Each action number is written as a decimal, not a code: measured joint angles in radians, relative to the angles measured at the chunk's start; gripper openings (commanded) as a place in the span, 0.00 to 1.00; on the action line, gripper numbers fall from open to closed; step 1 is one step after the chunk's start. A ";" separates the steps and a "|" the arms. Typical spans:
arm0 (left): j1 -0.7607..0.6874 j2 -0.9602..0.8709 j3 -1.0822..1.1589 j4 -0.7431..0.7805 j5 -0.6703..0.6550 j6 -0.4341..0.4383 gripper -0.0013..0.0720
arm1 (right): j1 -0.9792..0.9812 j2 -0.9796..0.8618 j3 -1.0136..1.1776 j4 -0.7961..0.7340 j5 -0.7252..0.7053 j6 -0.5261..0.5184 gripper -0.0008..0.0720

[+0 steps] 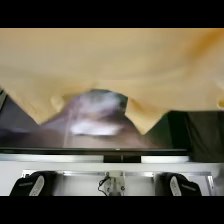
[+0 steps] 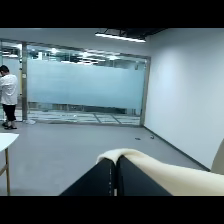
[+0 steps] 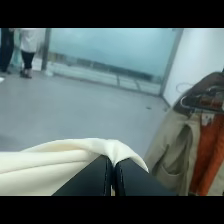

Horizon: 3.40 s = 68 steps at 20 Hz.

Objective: Fold the shirts.

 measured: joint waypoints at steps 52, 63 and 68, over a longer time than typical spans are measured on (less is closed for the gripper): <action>0.034 -1.040 -0.476 -0.003 -0.401 0.111 0.74 | 0.268 -0.942 -0.401 -0.207 0.259 0.265 0.76; 0.131 -0.739 -1.112 -0.070 -0.286 0.233 0.69 | 0.137 -0.618 -0.705 -0.188 0.399 0.237 0.76; 0.136 -0.718 -1.201 -0.140 -0.222 0.277 0.06 | 0.132 -0.593 -0.729 -0.165 0.405 0.237 0.76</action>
